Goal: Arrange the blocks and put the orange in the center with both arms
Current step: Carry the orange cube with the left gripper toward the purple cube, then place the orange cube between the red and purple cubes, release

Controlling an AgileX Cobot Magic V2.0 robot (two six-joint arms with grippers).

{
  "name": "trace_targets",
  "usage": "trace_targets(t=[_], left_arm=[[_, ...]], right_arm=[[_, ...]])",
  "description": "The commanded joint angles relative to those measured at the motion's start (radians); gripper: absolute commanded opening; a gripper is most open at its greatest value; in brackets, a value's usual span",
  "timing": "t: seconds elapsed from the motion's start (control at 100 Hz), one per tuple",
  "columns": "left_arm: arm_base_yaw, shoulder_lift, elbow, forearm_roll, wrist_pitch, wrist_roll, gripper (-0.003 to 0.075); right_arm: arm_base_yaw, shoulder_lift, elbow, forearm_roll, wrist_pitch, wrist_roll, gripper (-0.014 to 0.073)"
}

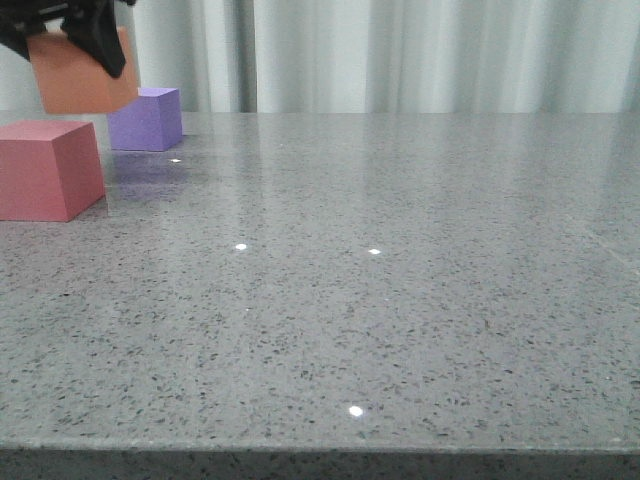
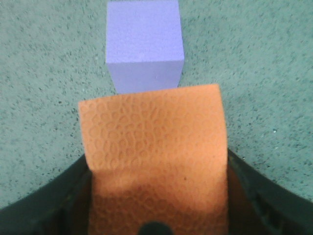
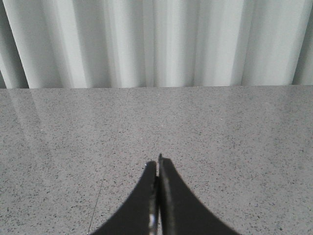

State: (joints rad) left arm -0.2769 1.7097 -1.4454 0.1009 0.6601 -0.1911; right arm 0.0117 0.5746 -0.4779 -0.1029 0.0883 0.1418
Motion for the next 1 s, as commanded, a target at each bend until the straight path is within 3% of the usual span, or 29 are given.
trace_targets(t=[0.0,0.84,0.91,0.99], left_arm=[[0.002,-0.012,-0.024,0.001,-0.069,0.001,0.0177],[0.002,0.081,-0.024,0.013,-0.087,0.001,0.0178],[0.002,0.081,-0.024,0.013,-0.075,0.001,0.0214],[0.002,0.081,-0.024,0.013,-0.071,0.001,0.0353]], right_arm=[[-0.006,-0.001,-0.028,-0.002,-0.078,-0.006,-0.0069],[-0.006,-0.001,-0.028,-0.002,-0.078,-0.006,-0.0069],[-0.006,-0.001,-0.028,-0.002,-0.078,-0.006,-0.0069],[-0.006,-0.001,-0.028,-0.002,-0.078,-0.006,-0.0069]])
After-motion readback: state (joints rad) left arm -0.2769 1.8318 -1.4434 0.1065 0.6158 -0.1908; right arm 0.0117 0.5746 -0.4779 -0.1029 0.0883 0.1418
